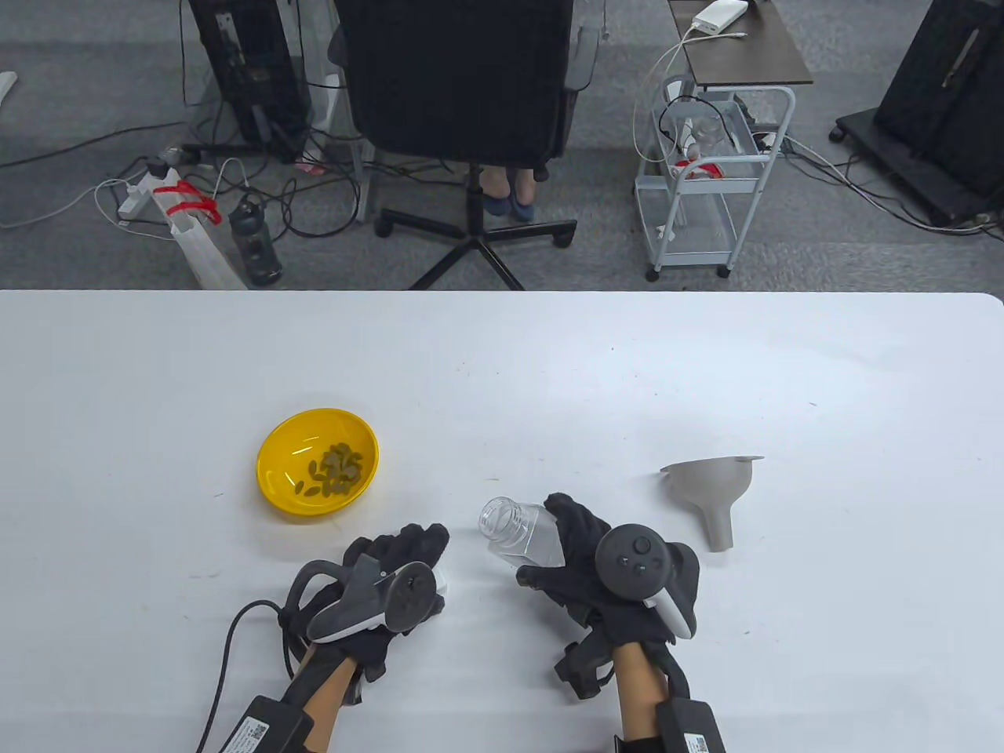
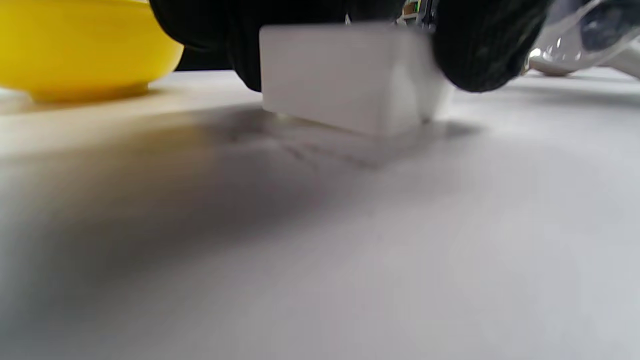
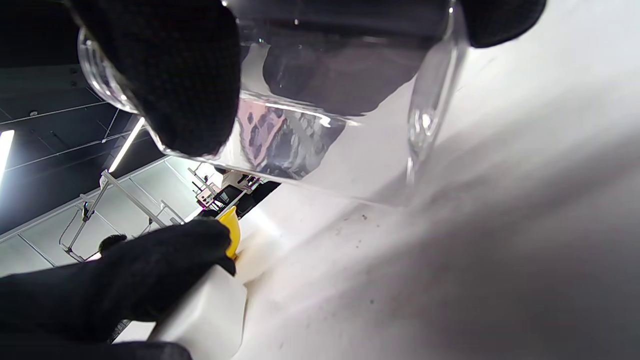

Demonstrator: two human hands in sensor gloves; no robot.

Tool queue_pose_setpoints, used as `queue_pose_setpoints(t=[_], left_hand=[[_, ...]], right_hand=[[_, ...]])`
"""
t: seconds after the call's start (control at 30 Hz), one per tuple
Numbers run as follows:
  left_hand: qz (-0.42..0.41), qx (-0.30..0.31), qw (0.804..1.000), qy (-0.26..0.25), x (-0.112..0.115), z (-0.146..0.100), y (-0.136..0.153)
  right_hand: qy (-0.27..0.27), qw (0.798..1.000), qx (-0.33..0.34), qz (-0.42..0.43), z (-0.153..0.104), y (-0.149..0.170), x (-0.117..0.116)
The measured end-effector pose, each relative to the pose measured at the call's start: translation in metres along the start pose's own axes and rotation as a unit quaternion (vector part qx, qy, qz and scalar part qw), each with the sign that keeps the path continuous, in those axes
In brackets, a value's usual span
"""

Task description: Transfer raisins through funnel into coffee jar

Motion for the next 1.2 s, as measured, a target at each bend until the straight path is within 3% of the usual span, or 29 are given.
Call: queue_pose_setpoints(t=[0.2, 0.37, 0.53, 0.7, 0.87, 1.2], left_hand=[[-0.015, -0.003, 1.0, 0.011, -0.004, -0.001, 0.0], [-0.061, -0.005, 0.996, -0.058, -0.037, -0.002, 0.003], [-0.022, -0.016, 0.993, -0.118, -0.059, -0.017, 0.025], [0.017, -0.063, 0.992, -0.107, -0.051, -0.028, 0.051], [0.018, -0.076, 0.993, -0.094, -0.045, -0.028, 0.055], [0.027, -0.084, 0.992, -0.093, -0.046, -0.029, 0.058]], right_hand=[[0.0, 1.0, -0.001, 0.005, 0.0, -0.001, 0.0], [0.003, 1.0, 0.005, 0.014, 0.0, -0.001, 0.001], [0.014, 0.999, 0.012, 0.037, 0.0, -0.001, 0.004], [0.035, 0.996, 0.019, 0.08, -0.003, 0.004, 0.007], [0.048, 0.997, 0.01, 0.054, -0.006, 0.004, 0.011], [-0.018, 0.997, -0.038, 0.062, 0.003, 0.024, -0.002]])
Point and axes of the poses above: the tracker on the back of each hand, its own y axis roughly to the little-finger side, its own z axis roughly from the wrist to the fingertips, x = y × z, the point moved 5 cm from there along z, roughly from the wrist to the fingertips, and after that the axes turned 13 degrees about -y, right-handed, at the moved point
